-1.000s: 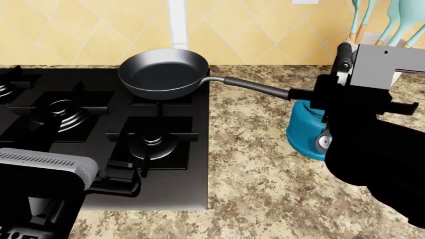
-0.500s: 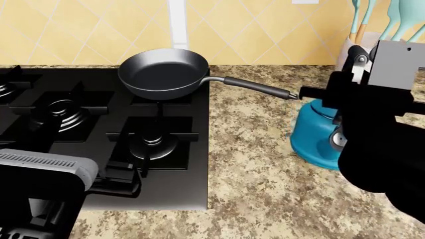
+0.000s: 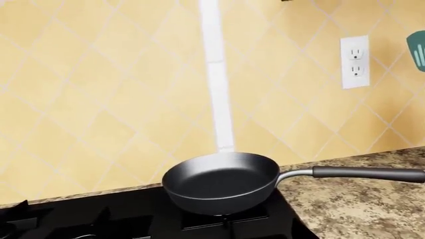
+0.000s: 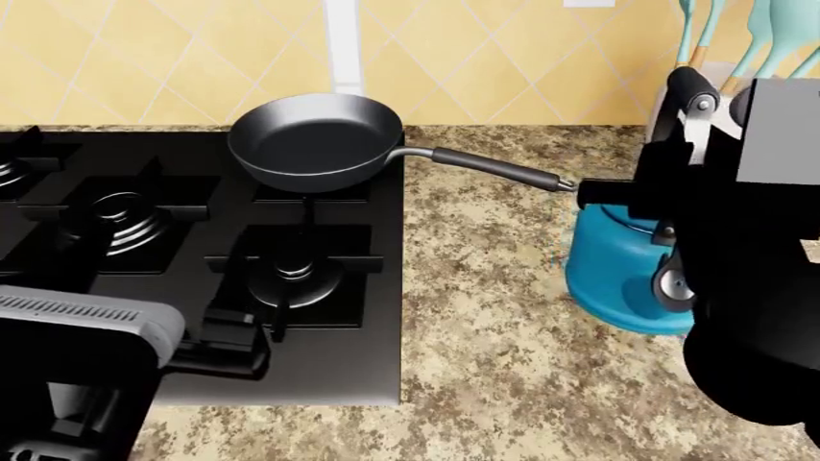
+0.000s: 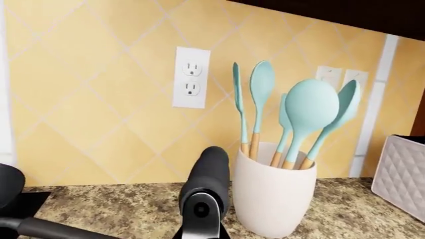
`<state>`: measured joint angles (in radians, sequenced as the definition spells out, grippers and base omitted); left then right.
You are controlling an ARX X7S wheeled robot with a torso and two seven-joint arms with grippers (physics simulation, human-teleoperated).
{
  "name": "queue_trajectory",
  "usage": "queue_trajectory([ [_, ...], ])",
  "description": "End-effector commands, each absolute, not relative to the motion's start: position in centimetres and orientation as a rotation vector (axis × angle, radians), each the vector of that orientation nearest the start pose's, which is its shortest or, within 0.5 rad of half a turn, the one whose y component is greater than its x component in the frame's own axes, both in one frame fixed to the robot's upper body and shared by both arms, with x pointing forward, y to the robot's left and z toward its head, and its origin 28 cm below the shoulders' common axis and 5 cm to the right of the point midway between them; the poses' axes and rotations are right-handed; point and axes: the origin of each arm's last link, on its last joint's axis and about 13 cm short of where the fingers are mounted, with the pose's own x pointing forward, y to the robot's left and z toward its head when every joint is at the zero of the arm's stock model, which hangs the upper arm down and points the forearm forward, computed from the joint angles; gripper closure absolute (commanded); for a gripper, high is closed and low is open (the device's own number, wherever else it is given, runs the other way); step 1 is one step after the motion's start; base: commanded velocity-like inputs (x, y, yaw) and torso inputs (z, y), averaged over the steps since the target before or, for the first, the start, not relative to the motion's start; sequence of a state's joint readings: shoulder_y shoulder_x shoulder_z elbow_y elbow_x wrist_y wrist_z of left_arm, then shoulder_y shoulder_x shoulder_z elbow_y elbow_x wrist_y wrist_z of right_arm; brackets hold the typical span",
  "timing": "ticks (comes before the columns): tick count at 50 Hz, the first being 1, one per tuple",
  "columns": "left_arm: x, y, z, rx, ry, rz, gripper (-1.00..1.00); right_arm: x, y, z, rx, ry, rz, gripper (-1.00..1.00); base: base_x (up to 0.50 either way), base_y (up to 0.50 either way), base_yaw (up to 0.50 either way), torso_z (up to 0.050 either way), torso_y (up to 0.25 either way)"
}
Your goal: Pick the kettle from the counter and place it on a stove burner. Then turn the burner on.
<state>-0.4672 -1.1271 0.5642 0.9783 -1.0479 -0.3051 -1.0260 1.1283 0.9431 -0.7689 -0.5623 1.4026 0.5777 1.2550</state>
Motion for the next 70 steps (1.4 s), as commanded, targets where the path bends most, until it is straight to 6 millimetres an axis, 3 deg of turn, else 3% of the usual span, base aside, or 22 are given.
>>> queue_trajectory([
  [1,14.88,23.56,21.03,0.122,-0.214,-0.053,-1.00,22.10,-12.84,27.93,-0.154,-0.228,-0.231,1.00,0.00,0.00,0.00,0.000,0.000],
  [24,14.90,23.71,20.80,0.122,-0.208,-0.045,-1.00,21.41,-12.47,28.17,-0.147,-0.301,-0.203,1.00,0.00,0.00,0.00,0.001,0.002],
  [70,14.86,23.75,20.95,0.120,-0.212,-0.040,-1.00,21.50,-12.80,28.25,-0.150,-0.302,-0.206,1.00,0.00,0.27,0.00,0.000,0.002],
])
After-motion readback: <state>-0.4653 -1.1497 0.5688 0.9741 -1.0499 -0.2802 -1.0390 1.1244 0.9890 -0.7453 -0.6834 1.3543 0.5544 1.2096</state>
